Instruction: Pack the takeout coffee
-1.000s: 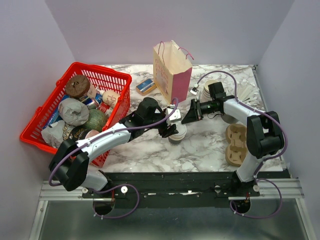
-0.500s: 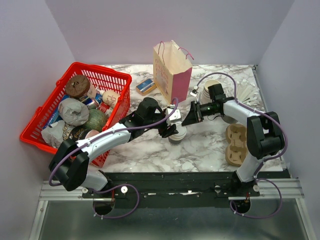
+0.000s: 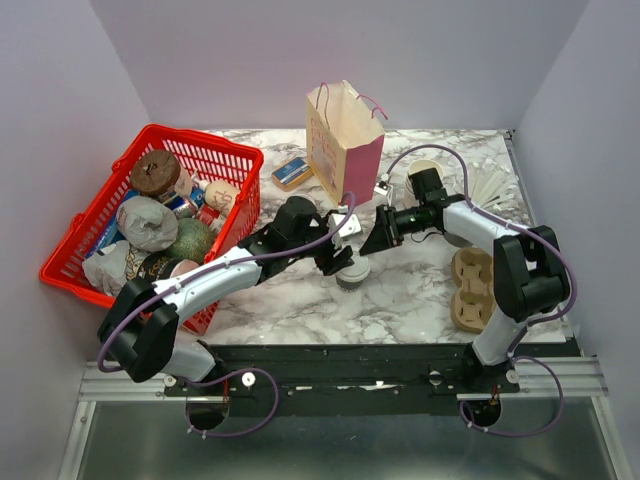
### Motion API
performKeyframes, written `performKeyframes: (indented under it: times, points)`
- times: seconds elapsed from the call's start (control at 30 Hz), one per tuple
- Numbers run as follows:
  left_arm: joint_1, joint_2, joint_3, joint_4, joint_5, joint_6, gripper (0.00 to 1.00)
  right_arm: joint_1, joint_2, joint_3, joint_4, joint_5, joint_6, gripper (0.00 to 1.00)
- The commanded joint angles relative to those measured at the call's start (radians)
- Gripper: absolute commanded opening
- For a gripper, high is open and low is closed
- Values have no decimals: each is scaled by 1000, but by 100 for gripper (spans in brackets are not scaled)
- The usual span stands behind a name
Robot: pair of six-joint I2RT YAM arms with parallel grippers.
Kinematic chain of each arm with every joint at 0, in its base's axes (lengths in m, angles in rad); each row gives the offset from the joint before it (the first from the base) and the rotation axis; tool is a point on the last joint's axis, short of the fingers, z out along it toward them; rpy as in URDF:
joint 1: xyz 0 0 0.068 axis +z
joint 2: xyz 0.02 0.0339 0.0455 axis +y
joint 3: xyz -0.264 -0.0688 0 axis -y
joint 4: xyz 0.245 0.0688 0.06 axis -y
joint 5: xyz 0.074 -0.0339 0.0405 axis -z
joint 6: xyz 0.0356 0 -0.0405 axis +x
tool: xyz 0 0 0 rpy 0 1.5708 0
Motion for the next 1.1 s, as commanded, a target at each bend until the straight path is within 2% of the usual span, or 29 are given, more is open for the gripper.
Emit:
performKeyframes:
  times: [0.0, 0.17, 0.37, 0.67, 0.83, 0.97, 1.0, 1.07]
  points:
    - [-2, -26, -7, -2, -81, -82, 70, 6, -10, 23, -30, 27, -41, 42]
    - [1, -43, -6, -29, -102, -187, 70, 6, -8, 44, -28, 16, -39, 43]
    - [13, -57, -3, -57, -89, -304, 73, 6, -22, 57, -28, 8, -50, 54]
    - [59, -52, -27, -57, -72, -487, 75, 6, -37, 51, -30, 27, -53, 62]
    - [100, -46, -61, -25, -50, -613, 78, 6, -76, 31, -28, 79, -41, 75]
    - [136, -37, -92, 35, 2, -697, 78, 6, -79, 6, -30, 57, 3, 84]
    - [145, -32, -95, 53, 10, -718, 78, 5, -82, -6, -30, 54, 5, 88]
    - [150, -28, -105, 75, 29, -734, 78, 6, -82, -20, -30, 62, 4, 89]
